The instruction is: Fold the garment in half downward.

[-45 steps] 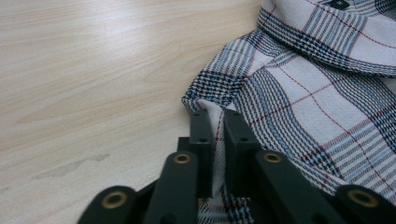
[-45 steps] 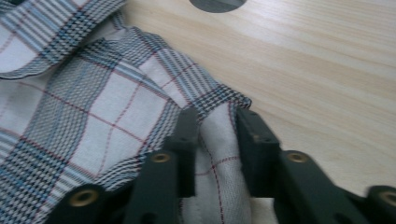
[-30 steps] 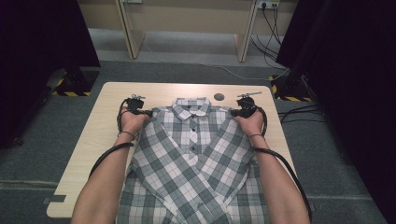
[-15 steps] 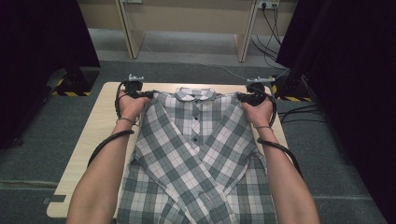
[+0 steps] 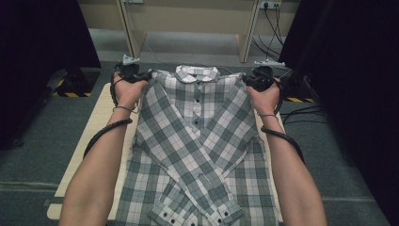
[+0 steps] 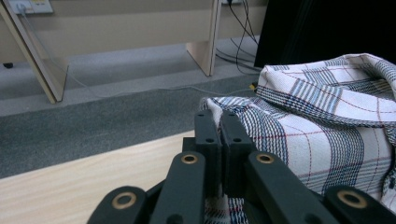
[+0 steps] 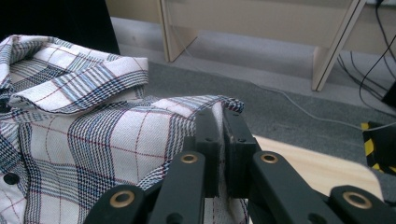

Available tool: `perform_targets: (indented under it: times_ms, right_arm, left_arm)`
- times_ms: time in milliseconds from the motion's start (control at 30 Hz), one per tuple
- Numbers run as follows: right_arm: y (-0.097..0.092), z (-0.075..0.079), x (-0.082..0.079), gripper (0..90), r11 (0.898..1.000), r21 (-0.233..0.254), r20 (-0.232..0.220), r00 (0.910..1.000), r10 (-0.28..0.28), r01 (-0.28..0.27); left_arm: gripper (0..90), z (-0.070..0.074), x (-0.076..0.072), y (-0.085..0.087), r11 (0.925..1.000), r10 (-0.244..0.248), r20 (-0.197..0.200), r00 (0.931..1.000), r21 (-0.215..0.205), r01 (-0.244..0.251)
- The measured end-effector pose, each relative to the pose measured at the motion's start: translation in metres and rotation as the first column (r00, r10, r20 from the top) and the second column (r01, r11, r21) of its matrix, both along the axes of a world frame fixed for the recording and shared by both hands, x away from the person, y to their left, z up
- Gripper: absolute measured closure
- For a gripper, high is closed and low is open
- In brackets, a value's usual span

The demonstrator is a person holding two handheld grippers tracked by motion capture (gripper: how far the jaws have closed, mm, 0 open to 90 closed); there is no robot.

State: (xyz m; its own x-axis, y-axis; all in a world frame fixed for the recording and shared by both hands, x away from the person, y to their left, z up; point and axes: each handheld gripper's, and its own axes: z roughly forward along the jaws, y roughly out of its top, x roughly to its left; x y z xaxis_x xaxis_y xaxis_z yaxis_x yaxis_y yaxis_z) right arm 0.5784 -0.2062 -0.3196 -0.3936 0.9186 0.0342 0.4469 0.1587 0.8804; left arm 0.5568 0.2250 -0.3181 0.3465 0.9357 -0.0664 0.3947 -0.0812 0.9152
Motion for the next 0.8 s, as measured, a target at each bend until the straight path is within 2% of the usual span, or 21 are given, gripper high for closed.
perform_targets:
  times_ms: [367,733,800]
  right_arm:
    - [0.004,0.035,0.003,87.1,1.0,0.008,0.066,0.9978,-0.006,0.005]
    - [0.007,0.06,0.005,87.1,1.0,0.012,0.111,0.9938,-0.006,0.005]
    - [0.008,0.066,0.006,87.1,1.0,0.013,0.12,0.9927,-0.006,0.005]
  left_arm:
    - [86.9,0.031,0.002,0.002,0.9999,0.012,0.065,0.9978,-0.002,-0.012]
    - [86.9,0.052,0.003,0.005,0.9998,0.02,0.1,0.9948,-0.006,-0.019]
    - [86.9,0.06,0.003,0.005,0.9998,0.02,0.113,0.9933,-0.008,-0.02]
